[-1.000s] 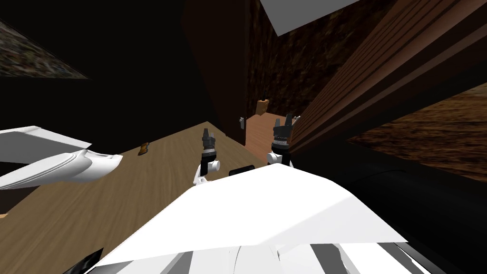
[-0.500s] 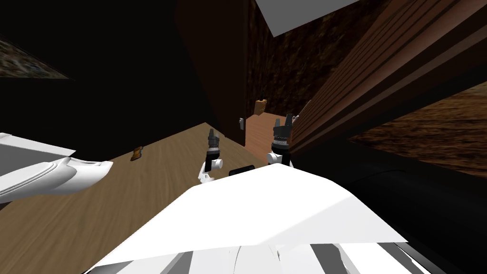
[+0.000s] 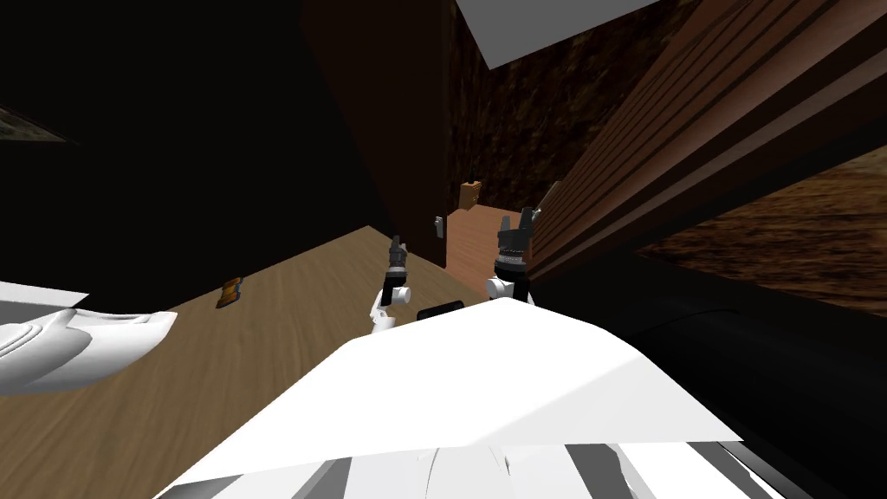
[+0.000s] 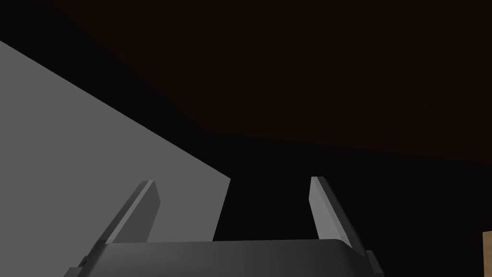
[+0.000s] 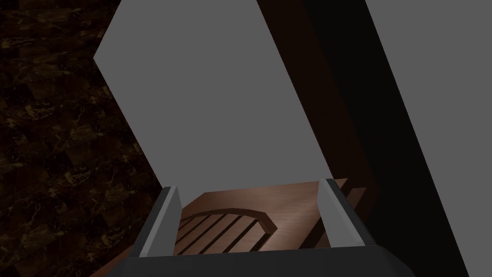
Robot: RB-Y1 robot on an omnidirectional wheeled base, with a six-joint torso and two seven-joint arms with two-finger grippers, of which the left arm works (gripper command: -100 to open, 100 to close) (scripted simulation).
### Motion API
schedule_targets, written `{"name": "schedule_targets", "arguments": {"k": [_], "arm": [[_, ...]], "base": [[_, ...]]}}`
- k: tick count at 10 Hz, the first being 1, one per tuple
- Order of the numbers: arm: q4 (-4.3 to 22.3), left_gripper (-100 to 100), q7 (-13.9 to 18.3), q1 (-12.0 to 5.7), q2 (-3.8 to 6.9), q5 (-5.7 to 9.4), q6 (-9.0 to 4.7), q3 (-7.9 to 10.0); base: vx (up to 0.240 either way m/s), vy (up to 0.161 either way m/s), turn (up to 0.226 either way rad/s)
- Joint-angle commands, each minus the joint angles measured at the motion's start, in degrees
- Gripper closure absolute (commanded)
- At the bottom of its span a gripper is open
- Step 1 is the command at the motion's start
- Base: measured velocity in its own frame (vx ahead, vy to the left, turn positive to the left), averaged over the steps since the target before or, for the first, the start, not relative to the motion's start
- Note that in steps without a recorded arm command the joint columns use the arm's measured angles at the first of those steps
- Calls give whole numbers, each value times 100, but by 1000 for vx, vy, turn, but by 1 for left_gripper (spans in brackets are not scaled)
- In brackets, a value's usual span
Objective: Push the door open
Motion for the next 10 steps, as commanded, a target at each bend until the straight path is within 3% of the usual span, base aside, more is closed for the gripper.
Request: {"name": "schedule_targets", "arguments": {"k": [1,4,5,8,10], "arm": [[273,-100,20,-157,15,71,13,-84],[746,-100,41,-436,4,190,42,-249],[753,-100,41,-436,4,190,42,-249],[1205,-100,62,-715,-16,308,70,-415],[1390,-100,69,-807,-25,347,79,-469]], "base": [[75,81,-101],[68,96,-106],[55,61,-38],[52,67,-96],[49,60,-55]]}}
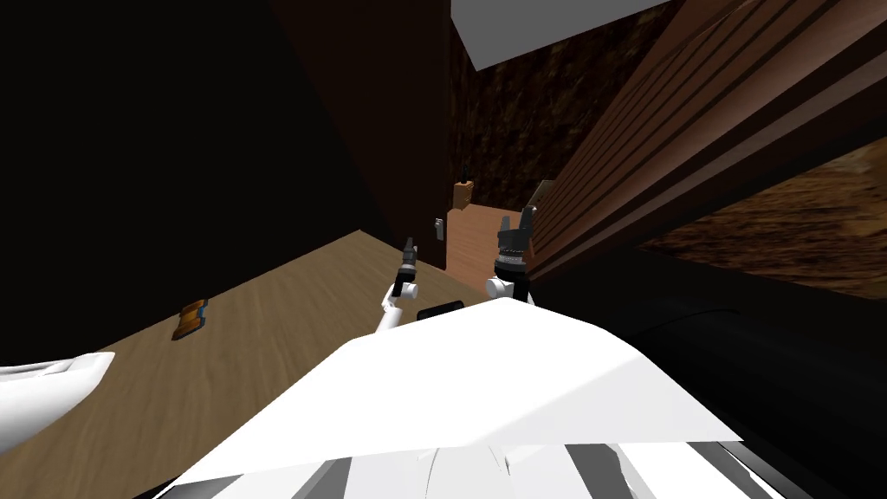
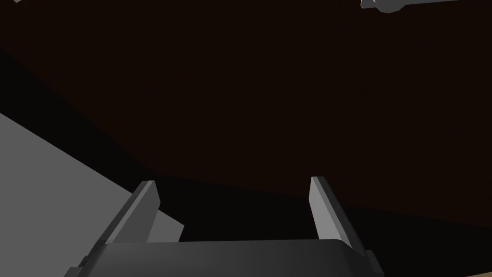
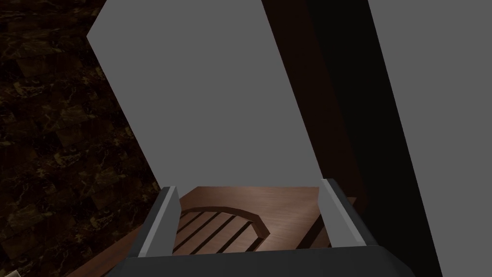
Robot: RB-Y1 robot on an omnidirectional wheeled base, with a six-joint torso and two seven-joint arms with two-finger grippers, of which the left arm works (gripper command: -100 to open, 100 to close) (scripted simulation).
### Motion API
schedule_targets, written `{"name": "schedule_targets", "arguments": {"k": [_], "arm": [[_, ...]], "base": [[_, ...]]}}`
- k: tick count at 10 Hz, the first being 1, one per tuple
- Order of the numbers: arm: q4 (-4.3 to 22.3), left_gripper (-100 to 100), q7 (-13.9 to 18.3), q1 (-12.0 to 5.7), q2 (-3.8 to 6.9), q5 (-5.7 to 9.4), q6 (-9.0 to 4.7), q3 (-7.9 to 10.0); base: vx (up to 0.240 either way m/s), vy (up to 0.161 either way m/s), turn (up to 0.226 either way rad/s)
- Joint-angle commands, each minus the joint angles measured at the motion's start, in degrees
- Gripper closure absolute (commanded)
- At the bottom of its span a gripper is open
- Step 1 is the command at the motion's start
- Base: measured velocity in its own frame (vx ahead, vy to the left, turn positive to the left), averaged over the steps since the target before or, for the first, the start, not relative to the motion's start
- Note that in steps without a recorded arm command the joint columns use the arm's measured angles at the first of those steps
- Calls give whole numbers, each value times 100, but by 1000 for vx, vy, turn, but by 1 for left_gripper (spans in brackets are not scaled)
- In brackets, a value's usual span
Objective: Push the door open
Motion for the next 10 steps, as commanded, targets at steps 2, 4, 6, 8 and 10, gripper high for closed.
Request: {"name": "schedule_targets", "arguments": {"k": [2,4,6,8,10], "arm": [[415,-100,18,-235,-30,97,9,-134],[725,-100,32,-415,-53,174,27,-241],[1020,-100,45,-587,-84,246,45,-343],[1312,-100,57,-757,-117,319,62,-443],[1592,-100,70,-919,-153,388,79,-540]], "base": [[60,87,-109],[76,101,-112],[72,95,-91],[73,98,-106],[55,98,-95]]}}
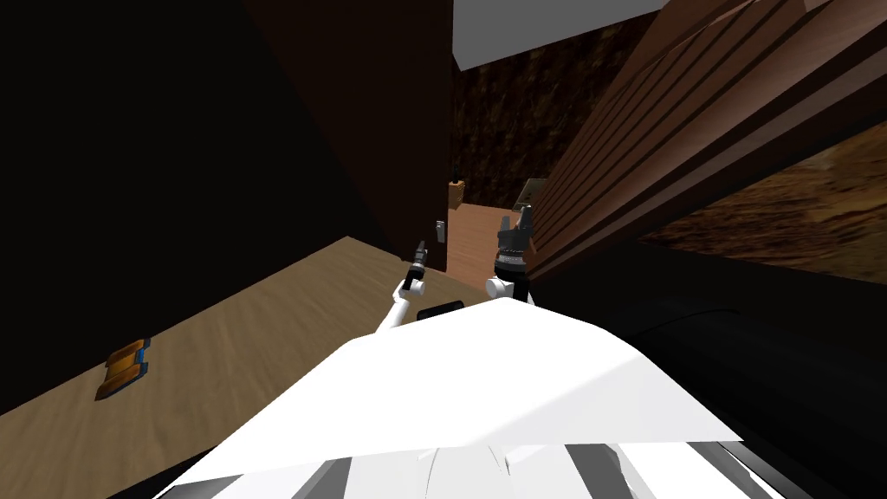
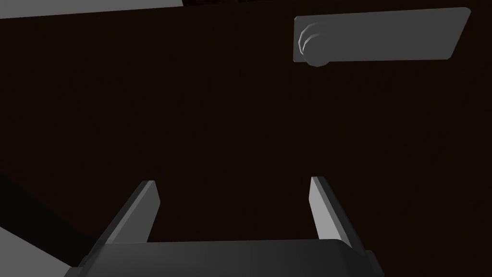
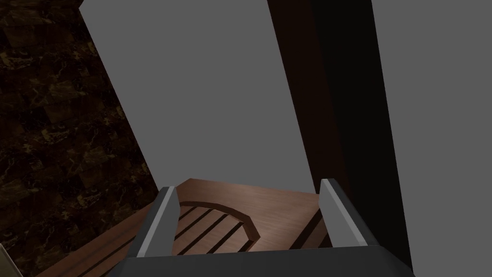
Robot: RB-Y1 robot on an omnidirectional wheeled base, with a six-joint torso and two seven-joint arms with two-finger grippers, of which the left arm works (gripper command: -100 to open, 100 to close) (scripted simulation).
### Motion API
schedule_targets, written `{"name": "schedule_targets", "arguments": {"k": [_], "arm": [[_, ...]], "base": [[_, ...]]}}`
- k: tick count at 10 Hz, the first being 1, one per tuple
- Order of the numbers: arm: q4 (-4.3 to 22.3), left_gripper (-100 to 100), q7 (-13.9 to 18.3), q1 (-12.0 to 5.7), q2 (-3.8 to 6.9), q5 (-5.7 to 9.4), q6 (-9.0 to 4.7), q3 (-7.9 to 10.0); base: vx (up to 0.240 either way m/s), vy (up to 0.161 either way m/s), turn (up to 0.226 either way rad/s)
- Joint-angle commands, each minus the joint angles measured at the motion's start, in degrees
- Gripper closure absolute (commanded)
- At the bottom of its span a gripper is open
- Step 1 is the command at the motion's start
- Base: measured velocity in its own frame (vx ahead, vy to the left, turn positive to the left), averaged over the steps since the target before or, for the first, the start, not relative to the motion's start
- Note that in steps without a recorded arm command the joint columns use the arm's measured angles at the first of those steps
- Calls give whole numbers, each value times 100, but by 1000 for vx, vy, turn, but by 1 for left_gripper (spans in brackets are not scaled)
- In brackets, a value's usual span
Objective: Push the door open
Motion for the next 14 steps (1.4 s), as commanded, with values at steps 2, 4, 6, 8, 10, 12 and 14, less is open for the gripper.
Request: {"name": "schedule_targets", "arguments": {"k": [2,4,6,8,10,12,14], "arm": [[317,-100,10,-196,-49,88,48,-120],[580,-100,22,-349,-89,153,64,-210],[807,-100,32,-481,-134,210,77,-289],[1035,-100,42,-614,-179,266,91,-367],[1234,-100,50,-730,-223,315,102,-436],[1506,-100,62,-888,-290,383,119,-529],[1649,-100,69,-971,-330,418,127,-579]], "base": [[68,79,-95],[58,79,-90],[54,85,-71],[65,98,-83],[58,80,-75],[72,84,-74],[72,110,-65]]}}
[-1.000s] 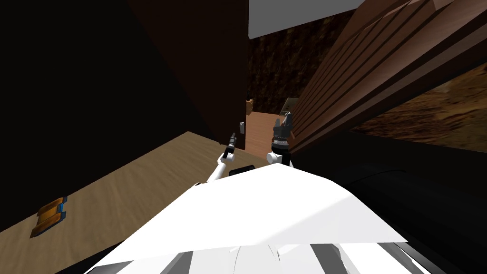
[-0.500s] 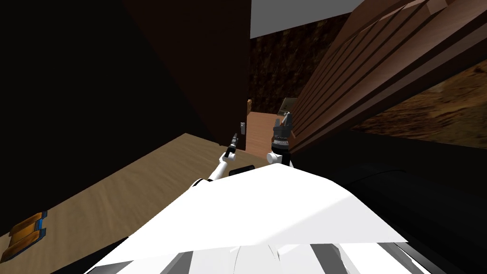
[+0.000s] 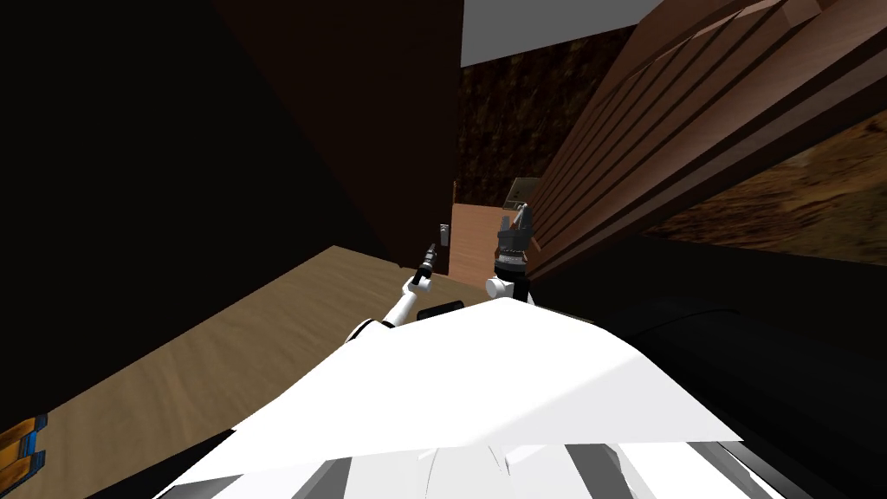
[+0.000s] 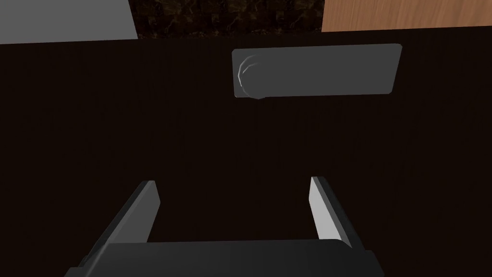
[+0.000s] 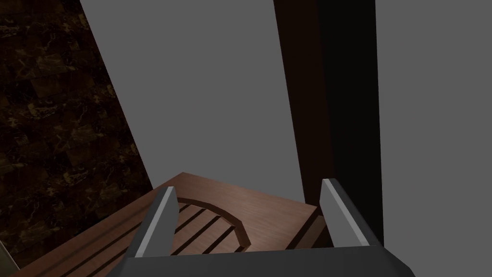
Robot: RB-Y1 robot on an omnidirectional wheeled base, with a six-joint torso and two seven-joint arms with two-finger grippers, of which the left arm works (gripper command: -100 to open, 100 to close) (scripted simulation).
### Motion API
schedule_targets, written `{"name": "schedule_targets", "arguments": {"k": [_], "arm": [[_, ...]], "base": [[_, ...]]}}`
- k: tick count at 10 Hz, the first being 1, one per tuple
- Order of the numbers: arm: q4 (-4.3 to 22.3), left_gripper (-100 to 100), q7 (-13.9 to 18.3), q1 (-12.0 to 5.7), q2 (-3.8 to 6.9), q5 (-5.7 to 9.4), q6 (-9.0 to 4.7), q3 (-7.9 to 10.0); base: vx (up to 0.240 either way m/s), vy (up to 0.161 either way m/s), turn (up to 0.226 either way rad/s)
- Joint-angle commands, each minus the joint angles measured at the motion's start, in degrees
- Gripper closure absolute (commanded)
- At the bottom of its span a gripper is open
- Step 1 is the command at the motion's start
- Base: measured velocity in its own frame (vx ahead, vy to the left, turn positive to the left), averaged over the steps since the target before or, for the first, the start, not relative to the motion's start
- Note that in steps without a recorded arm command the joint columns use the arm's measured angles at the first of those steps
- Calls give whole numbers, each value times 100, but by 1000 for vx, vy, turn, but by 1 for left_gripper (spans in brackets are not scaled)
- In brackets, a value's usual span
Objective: Push the door open
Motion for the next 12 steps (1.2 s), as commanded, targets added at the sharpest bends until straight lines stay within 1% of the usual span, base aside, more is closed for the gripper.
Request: {"name": "schedule_targets", "arguments": {"k": [1,3,4,5,6,7,8,10,12], "arm": [[203,-100,6,-103,-61,41,-17,-61],[375,-100,14,-203,-117,83,-7,-120],[332,-100,24,-191,-93,75,-4,-103],[370,-100,22,-204,32,73,-21,-80],[376,-100,22,-205,55,73,-24,-73],[395,-100,20,-208,115,69,-35,-52],[409,-100,19,-211,143,67,-43,-35],[439,-100,16,-216,158,62,-61,-1],[469,-100,13,-222,116,57,-78,33]], "base": [[64,83,-70],[74,91,-61],[32,34,-11],[105,-66,-36],[166,-100,-17],[191,-99,-28],[190,-109,-27],[210,-121,-32],[180,-113,-25]]}}
